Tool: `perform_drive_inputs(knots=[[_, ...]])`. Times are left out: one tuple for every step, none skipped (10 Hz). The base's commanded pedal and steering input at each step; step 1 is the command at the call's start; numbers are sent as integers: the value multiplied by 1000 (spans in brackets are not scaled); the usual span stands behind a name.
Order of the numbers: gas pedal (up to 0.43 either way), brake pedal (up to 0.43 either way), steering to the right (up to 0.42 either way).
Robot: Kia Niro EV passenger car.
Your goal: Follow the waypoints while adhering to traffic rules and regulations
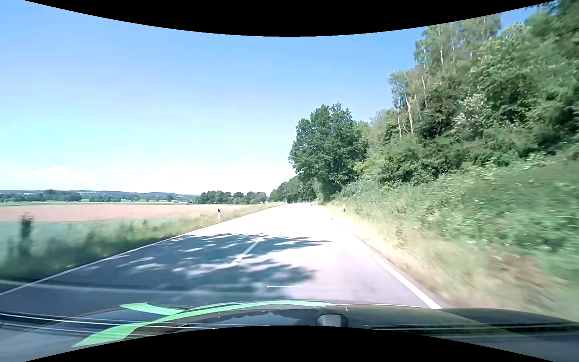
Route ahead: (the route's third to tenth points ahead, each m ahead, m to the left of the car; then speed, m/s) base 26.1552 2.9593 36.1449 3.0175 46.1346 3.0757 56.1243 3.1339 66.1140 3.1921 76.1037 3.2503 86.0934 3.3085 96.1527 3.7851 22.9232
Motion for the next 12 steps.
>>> perform_drive_inputs(knots=[[220, 0, -1], [197, 0, -1], [177, 0, -1], [169, 0, -1], [169, 0, -1], [177, 0, -1], [189, 0, -1], [209, 0, -1], [209, 0, -1], [209, 0, -1], [220, 0, -1], [220, 0, -1]])
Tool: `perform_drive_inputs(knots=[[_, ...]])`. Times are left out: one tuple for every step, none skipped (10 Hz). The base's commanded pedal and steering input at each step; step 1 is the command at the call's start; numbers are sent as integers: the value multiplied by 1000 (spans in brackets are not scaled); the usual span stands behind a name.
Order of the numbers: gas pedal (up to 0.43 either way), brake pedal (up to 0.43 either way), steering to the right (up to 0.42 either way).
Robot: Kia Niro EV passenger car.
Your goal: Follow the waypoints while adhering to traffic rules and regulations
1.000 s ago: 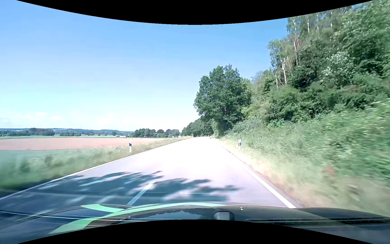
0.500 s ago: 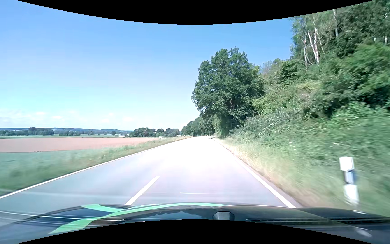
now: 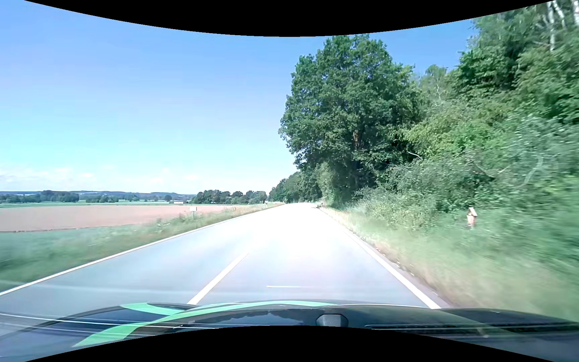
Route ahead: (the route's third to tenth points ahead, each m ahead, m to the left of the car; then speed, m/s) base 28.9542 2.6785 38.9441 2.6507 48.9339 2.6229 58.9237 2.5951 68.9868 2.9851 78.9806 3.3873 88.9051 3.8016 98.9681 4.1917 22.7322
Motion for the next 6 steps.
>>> perform_drive_inputs(knots=[[228, 0, -1], [240, 0, -1], [248, 0, -1], [248, 0, -1], [248, 0, -1], [240, 0, -1]])
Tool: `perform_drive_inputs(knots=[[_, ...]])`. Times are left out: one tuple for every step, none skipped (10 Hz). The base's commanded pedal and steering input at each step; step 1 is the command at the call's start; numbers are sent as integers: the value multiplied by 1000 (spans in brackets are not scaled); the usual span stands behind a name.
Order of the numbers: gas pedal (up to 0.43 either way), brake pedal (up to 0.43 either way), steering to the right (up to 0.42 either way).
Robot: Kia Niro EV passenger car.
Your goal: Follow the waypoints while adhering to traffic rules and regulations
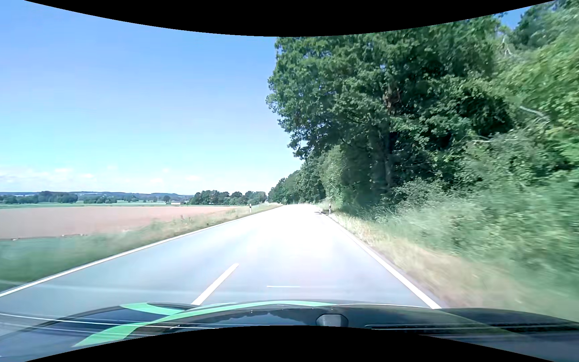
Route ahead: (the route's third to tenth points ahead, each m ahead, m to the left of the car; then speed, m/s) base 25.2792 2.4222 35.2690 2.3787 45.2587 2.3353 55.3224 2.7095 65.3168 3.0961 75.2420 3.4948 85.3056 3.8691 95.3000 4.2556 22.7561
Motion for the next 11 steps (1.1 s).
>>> perform_drive_inputs(knots=[[220, 0, -1], [189, 0, -1], [189, 0, -1], [189, 0, -1], [189, 0, -1], [189, 0, -1], [189, 0, -1], [197, 0, -1], [197, 0, -1], [197, 0, -1], [197, 0, -1]])
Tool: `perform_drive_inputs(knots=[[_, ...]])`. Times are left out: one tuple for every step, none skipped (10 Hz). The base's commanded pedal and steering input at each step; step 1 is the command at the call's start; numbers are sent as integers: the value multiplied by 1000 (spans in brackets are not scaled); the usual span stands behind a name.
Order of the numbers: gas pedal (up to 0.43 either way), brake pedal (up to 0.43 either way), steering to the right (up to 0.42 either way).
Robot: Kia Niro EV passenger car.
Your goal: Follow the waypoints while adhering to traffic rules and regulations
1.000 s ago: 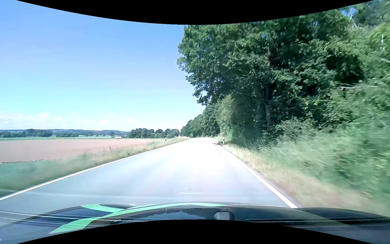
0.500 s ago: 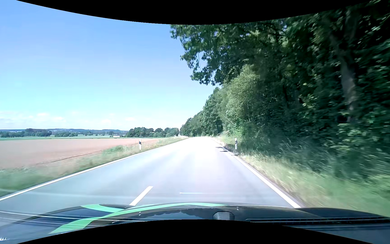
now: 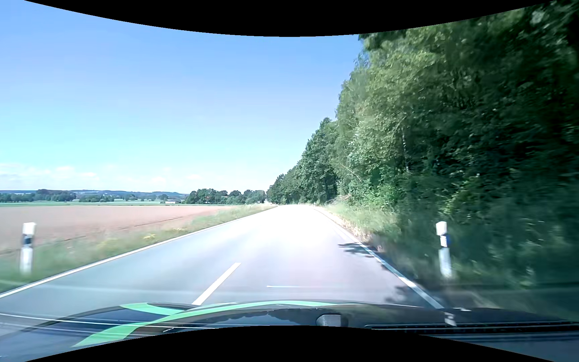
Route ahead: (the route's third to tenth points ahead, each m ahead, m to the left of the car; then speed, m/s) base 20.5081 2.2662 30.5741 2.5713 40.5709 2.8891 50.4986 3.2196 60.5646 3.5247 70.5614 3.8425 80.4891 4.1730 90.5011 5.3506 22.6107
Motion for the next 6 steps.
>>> perform_drive_inputs(knots=[[177, 0, -1], [157, 0, -1], [157, 0, -1], [157, 0, -2], [150, 0, -2], [150, 0, -2]])
